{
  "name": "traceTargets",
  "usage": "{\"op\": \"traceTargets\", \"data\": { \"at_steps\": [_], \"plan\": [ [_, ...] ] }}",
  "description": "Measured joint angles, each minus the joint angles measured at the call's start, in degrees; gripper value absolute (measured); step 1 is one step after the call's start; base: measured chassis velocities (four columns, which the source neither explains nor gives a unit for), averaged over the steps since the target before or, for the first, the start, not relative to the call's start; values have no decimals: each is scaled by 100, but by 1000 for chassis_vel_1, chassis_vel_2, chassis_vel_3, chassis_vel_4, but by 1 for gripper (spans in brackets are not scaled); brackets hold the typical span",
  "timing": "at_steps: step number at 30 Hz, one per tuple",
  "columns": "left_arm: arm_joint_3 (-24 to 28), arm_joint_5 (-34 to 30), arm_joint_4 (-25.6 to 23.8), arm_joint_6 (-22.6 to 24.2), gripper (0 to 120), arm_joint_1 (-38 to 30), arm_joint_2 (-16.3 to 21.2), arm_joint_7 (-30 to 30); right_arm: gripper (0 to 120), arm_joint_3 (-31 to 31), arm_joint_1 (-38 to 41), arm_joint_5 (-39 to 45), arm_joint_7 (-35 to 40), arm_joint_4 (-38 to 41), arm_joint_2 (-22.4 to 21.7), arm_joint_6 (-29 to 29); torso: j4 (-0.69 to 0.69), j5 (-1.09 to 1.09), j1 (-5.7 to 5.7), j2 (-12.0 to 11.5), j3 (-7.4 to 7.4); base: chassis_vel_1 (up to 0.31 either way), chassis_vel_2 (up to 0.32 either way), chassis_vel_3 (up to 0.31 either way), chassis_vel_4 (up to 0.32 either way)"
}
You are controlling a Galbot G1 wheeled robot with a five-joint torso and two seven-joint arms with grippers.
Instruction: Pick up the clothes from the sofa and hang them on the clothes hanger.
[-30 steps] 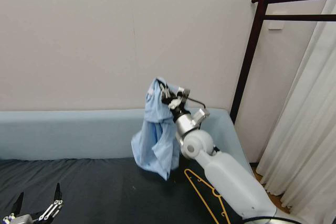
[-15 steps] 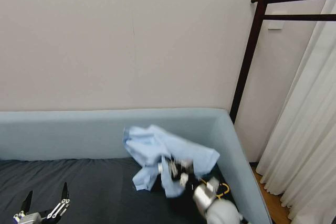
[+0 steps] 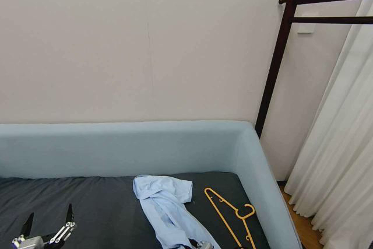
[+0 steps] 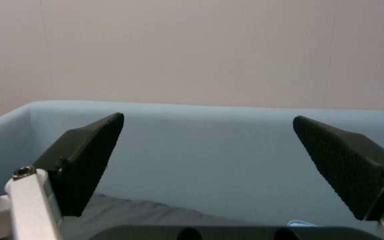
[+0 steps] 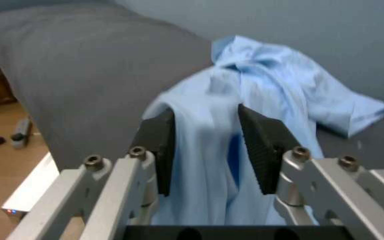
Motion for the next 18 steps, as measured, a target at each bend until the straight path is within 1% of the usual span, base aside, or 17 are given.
{"op": "traceTargets", "data": {
  "at_steps": [1,3,5,6,8,9,10,11,12,14,16,17,18],
  "plan": [
    [0,0,0,0,100,0,0,0,41,0,0,0,0,0,0,0,0,0,0,0,0,0,0,0,0],
    [-58,9,43,-2,100,-17,25,7,52,323,-18,6,-536,324,-175,-39,0,0,0,0,0,0,0,0,0],
    [-170,33,238,-3,100,-91,131,18,60,768,-19,-86,-1250,565,-327,-40,-1,0,0,0,0,0,0,0,0],
    [-170,33,238,-3,100,-91,131,18,60,768,-19,-86,-1250,565,-327,-40,-1,0,0,0,0,0,0,0,0],
    [-259,-19,446,-5,100,-140,247,62,70,1169,23,-158,-2110,662,-415,-13,-3,-2,0,0,0,0,0,0,0],
    [-287,-101,522,-23,100,-146,286,127,74,1303,78,-191,-2401,664,-427,47,-3,-2,0,0,0,0,0,0,0],
    [-307,-159,569,-37,100,-147,301,179,77,1329,133,-223,-2420,650,-426,135,-3,-2,0,0,0,0,0,0,0],
    [-337,-207,623,-44,100,-152,300,257,82,1234,222,-248,-2065,598,-408,239,-2,-2,0,0,0,0,0,0,0],
    [-337,-207,623,-44,100,-152,300,257,82,1234,222,-248,-2065,598,-408,239,-2,-2,0,0,0,0,0,0,0],
    [-392,-279,688,-73,100,-162,243,450,91,878,399,-202,-1155,474,-286,228,-2,-1,0,0,0,0,0,0,0],
    [-401,-414,693,-169,100,-134,161,674,98,501,627,-224,-345,236,-54,96,-1,0,0,0,0,0,0,0,0],
    [-407,-469,691,-224,100,-119,133,768,99,349,746,-236,-70,89,60,38,-1,-2,0,0,0,0,0,0,0],
    [-407,-469,691,-224,100,-119,133,768,99,349,746,-236,-70,89,60,38,-1,-2,0,0,0,0,0,0,0]
  ]
}}
